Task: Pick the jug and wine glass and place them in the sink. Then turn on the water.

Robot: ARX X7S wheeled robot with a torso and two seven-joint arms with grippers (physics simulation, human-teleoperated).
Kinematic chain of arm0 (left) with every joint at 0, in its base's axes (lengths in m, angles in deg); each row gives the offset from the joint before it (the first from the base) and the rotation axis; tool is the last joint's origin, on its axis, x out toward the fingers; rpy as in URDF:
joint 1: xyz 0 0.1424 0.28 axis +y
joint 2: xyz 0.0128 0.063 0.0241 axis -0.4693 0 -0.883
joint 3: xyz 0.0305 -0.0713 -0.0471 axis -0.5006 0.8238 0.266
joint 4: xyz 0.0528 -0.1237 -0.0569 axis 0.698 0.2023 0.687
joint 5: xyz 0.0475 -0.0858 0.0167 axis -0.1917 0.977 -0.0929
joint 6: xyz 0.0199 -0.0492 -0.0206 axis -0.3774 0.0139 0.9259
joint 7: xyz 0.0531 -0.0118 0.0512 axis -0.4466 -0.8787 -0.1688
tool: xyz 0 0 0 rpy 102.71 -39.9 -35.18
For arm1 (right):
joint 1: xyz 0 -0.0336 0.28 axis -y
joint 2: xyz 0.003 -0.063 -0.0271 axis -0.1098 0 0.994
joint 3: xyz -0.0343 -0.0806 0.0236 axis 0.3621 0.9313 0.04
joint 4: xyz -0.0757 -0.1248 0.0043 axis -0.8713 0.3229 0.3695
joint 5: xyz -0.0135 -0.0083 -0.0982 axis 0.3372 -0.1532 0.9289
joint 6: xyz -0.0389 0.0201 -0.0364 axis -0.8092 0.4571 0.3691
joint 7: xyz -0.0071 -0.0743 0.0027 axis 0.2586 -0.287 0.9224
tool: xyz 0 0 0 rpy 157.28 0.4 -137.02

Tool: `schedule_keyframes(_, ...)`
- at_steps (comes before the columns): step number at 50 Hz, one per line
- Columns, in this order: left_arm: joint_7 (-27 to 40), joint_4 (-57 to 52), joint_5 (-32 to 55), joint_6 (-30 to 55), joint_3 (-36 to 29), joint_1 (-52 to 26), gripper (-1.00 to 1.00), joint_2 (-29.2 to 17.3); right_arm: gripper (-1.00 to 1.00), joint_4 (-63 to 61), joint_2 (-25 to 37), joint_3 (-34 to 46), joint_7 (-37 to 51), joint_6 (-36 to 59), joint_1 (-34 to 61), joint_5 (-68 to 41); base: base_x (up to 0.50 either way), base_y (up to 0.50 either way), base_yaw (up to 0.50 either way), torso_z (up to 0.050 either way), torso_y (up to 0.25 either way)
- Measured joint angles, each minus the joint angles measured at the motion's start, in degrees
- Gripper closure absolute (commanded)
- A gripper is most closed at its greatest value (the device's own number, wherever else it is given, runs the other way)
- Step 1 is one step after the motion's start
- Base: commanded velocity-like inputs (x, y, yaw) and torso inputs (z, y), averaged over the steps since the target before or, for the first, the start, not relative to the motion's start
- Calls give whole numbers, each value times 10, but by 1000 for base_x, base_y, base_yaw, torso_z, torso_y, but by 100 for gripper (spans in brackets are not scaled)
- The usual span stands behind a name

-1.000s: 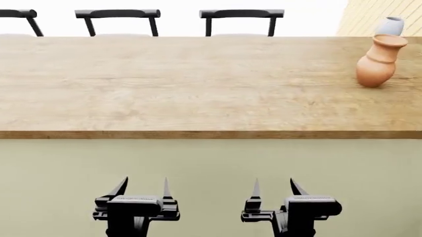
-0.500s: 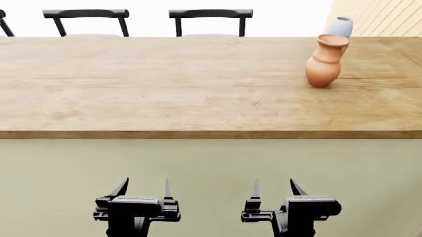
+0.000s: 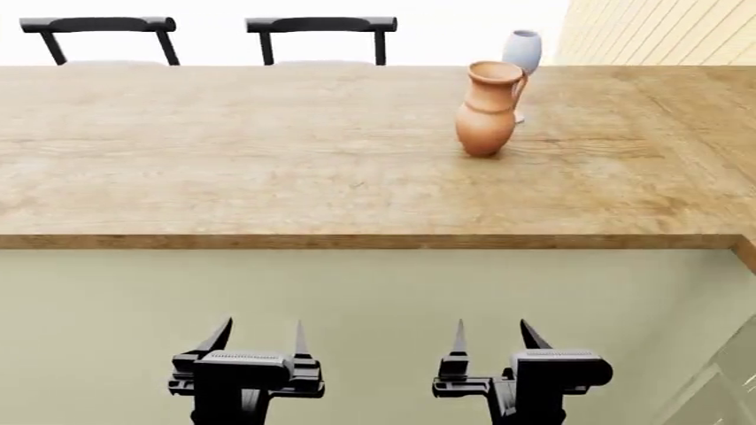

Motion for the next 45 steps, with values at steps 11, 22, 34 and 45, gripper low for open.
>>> schedule_keyframes(11, 3, 7, 4, -5, -6, -2, -100, -4, -100, 2, 4, 4, 5, -2, 1, -5, 0, -500, 0, 50, 0)
schedule_keyframes(22, 5, 4, 8, -5, -12, -2, -100, -8, -100, 0, 9, 8, 10, -1, 1, -9, 0, -500, 0, 50, 0)
schedule_keyframes(34, 10, -118, 48, 135, -8, -5, -100, -41, -100, -94, 41, 15, 18, 92, -1, -13, 0, -42, 0, 8, 0)
schedule_keyframes(45, 102, -370, 346, 562, 137, -172, -100, -89, -100, -367, 110, -25, 16, 438, 102, -93, 0, 0, 0, 0, 0)
